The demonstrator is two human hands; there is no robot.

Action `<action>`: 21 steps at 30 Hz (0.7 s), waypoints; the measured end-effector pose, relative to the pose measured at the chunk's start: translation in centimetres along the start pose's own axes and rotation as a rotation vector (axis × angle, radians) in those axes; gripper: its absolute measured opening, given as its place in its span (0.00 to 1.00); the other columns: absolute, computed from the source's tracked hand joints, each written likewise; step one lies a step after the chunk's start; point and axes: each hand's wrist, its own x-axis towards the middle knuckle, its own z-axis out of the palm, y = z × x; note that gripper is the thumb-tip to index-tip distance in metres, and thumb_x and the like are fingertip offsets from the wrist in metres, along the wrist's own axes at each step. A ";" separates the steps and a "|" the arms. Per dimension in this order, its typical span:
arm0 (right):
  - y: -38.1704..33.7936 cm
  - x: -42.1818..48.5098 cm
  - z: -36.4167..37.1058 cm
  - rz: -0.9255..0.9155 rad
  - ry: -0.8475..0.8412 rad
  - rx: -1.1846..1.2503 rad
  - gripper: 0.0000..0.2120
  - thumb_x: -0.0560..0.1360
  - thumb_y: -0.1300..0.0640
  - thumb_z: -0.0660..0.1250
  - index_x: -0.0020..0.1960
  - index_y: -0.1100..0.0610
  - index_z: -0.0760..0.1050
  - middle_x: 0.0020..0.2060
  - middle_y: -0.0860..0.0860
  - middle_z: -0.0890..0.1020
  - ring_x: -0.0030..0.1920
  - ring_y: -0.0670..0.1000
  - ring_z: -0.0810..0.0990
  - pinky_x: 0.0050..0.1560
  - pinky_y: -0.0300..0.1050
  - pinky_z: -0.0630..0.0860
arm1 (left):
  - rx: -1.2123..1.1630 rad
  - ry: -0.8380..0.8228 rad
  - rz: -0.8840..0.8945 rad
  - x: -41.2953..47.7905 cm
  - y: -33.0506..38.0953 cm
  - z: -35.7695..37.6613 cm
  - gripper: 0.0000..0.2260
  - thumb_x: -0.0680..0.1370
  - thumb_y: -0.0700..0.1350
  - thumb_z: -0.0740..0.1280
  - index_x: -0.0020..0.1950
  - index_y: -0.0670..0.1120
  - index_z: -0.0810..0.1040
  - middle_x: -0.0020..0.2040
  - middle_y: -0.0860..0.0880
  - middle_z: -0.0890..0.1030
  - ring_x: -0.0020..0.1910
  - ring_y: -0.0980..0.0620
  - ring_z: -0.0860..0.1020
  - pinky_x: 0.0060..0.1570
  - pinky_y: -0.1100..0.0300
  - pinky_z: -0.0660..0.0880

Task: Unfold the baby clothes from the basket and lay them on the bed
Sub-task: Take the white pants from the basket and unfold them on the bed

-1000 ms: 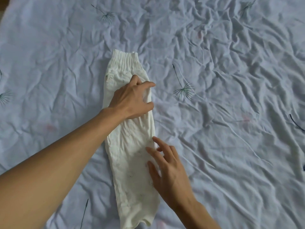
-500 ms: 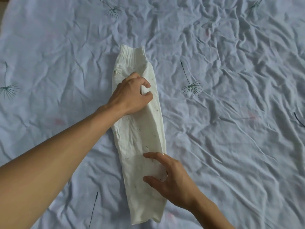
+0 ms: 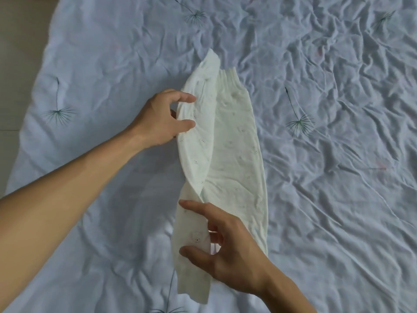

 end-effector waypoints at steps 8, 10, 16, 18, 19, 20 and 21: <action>0.2 6.4 6.3 0.001 -0.105 -0.019 0.30 0.75 0.60 0.74 0.73 0.45 0.70 0.60 0.42 0.76 0.58 0.45 0.79 0.55 0.46 0.81 | -0.057 0.042 -0.017 0.1 -6.3 -5.5 0.23 0.76 0.40 0.76 0.67 0.58 0.79 0.65 0.52 0.80 0.53 0.48 0.84 0.51 0.70 0.80; 0.6 8.1 7.7 -0.008 -0.123 -0.041 0.29 0.75 0.61 0.74 0.74 0.47 0.71 0.61 0.44 0.75 0.58 0.45 0.78 0.55 0.47 0.81 | -0.021 0.037 -0.027 0.6 -8.2 -6.1 0.24 0.77 0.39 0.74 0.70 0.57 0.78 0.67 0.53 0.78 0.55 0.48 0.83 0.54 0.65 0.80; 2.4 11.5 10.9 -0.007 -0.162 -0.130 0.29 0.75 0.57 0.75 0.74 0.48 0.71 0.66 0.46 0.72 0.54 0.46 0.78 0.58 0.44 0.77 | -0.003 -0.004 0.018 1.8 -12.1 -6.5 0.25 0.79 0.38 0.72 0.73 0.57 0.75 0.69 0.52 0.73 0.56 0.59 0.82 0.62 0.63 0.76; 3.0 12.1 11.5 -0.004 -0.152 -0.170 0.30 0.74 0.55 0.75 0.74 0.48 0.72 0.68 0.45 0.70 0.53 0.45 0.78 0.58 0.42 0.77 | 0.068 -0.014 0.067 2.2 -12.8 -6.3 0.22 0.79 0.40 0.72 0.70 0.58 0.77 0.65 0.54 0.73 0.44 0.71 0.77 0.52 0.74 0.71; 3.2 12.3 11.8 -0.006 -0.140 -0.185 0.29 0.74 0.54 0.76 0.73 0.48 0.72 0.69 0.46 0.69 0.54 0.45 0.78 0.59 0.41 0.76 | 0.087 -0.018 0.082 2.4 -13.1 -6.1 0.21 0.79 0.40 0.72 0.69 0.57 0.78 0.65 0.54 0.73 0.39 0.73 0.74 0.48 0.77 0.69; 3.3 12.4 11.9 -0.008 -0.128 -0.191 0.29 0.74 0.55 0.76 0.73 0.48 0.72 0.69 0.46 0.69 0.56 0.45 0.77 0.60 0.41 0.76 | 0.090 -0.022 0.087 2.6 -13.4 -6.1 0.20 0.79 0.40 0.72 0.69 0.56 0.79 0.65 0.53 0.73 0.37 0.74 0.73 0.46 0.78 0.68; 3.4 12.5 12.1 -0.010 -0.119 -0.194 0.29 0.74 0.55 0.75 0.73 0.48 0.73 0.69 0.47 0.70 0.57 0.44 0.77 0.61 0.41 0.76 | 0.087 -0.022 0.088 2.7 -13.5 -6.1 0.20 0.79 0.40 0.72 0.69 0.56 0.79 0.65 0.53 0.73 0.36 0.74 0.72 0.46 0.79 0.67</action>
